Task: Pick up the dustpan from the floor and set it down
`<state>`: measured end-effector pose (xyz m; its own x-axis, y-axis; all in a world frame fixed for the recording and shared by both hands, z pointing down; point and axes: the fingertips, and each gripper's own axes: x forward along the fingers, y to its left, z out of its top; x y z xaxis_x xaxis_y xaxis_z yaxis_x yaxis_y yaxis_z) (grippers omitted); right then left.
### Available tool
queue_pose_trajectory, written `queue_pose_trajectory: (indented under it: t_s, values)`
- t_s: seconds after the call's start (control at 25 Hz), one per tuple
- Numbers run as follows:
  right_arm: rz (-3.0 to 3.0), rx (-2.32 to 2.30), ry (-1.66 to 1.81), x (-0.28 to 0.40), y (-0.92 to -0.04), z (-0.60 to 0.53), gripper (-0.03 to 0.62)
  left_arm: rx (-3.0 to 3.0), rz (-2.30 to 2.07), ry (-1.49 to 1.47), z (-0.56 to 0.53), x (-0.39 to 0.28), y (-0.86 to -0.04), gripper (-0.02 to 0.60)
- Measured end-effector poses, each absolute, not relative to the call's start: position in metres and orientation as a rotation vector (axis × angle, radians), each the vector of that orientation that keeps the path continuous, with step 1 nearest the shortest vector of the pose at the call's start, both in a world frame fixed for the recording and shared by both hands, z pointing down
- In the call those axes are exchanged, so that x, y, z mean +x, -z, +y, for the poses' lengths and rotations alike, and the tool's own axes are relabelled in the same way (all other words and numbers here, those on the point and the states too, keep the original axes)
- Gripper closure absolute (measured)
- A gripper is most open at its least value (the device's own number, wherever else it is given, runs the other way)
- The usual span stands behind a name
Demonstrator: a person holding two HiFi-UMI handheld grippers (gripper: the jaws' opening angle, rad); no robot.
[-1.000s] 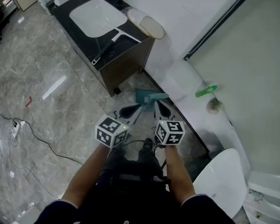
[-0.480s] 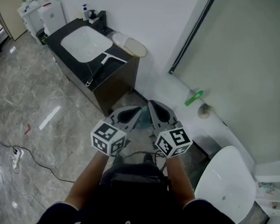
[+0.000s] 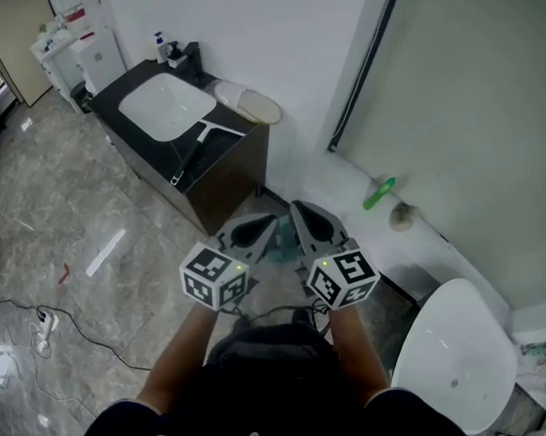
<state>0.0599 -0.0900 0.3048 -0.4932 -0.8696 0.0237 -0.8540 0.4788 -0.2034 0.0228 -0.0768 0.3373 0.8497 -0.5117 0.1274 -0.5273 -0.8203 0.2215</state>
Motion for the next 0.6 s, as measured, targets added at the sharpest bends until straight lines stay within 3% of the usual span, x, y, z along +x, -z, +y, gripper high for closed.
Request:
queue_pose_trajectory:
  t_s: [0.6]
  values:
    - [2.615, -1.535, 0.297, 0.0660, -0.3037, -0.0832, 0.588, 2.783, -0.791, -0.104, -0.0717, 0.0250, -0.3374, 0.568]
